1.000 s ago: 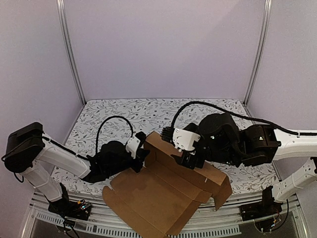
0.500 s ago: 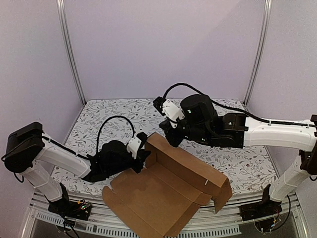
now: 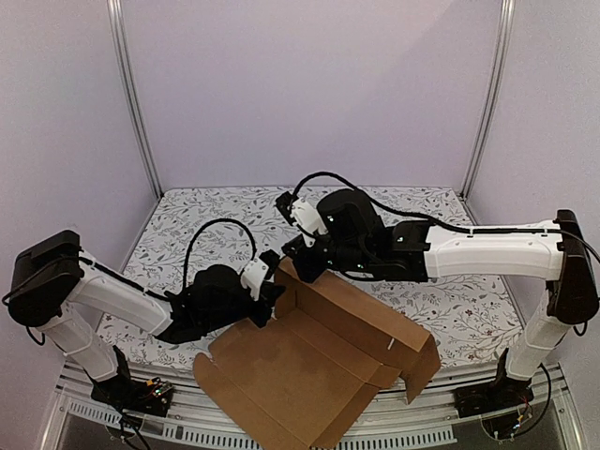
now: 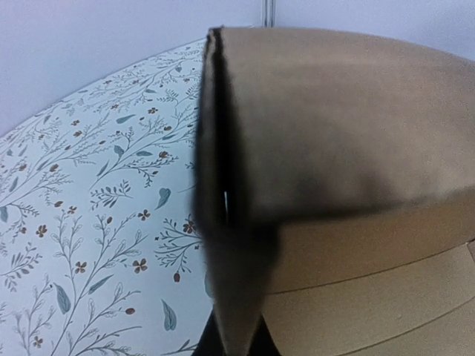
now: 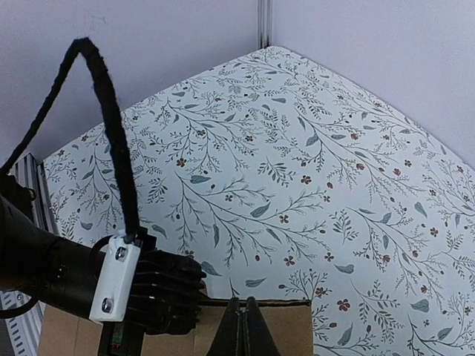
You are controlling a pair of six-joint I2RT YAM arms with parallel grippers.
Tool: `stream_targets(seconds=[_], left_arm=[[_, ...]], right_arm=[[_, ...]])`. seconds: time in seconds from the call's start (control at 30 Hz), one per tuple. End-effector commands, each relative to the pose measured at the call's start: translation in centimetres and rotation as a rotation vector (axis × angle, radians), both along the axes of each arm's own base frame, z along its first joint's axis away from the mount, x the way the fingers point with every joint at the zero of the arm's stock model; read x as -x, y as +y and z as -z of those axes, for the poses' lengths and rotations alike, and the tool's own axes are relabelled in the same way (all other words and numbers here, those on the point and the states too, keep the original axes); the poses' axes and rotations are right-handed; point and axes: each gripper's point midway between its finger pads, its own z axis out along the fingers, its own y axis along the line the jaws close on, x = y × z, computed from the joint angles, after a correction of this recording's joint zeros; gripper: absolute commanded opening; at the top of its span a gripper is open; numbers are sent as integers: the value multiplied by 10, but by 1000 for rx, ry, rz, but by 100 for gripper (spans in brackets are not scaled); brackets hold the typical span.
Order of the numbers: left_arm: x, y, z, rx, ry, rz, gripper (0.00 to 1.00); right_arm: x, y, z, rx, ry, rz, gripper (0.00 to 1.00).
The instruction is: Fold the paper box
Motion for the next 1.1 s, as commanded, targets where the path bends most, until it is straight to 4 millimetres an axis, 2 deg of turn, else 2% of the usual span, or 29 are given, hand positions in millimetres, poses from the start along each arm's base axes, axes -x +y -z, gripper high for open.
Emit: stream_targets(seconds=[0.0, 0.2, 0.47, 0.57, 0.77, 0.93, 1.07], left_arm=[[0, -7, -14, 29, -16, 6, 0], [0, -8, -13, 27, -16, 7, 0], [-2, -8, -7, 21, -14, 0, 0], [-2, -9, 0, 16, -6, -4, 0], [-2, -6, 9, 24, -7, -15, 20], [-6, -6, 17, 31, -9, -22, 31], [-10, -7, 22, 68, -6, -27, 36]], right_arm=[[-6, 3, 22, -17, 71, 7, 0], [-6, -1, 51, 21, 115, 7, 0], [7, -7, 87, 86, 195, -26, 0], [9, -11, 95, 96, 211, -23, 0], [10, -11, 94, 88, 218, -23, 0], [12, -9, 90, 78, 221, -31, 0], [13, -11, 86, 69, 219, -26, 0]])
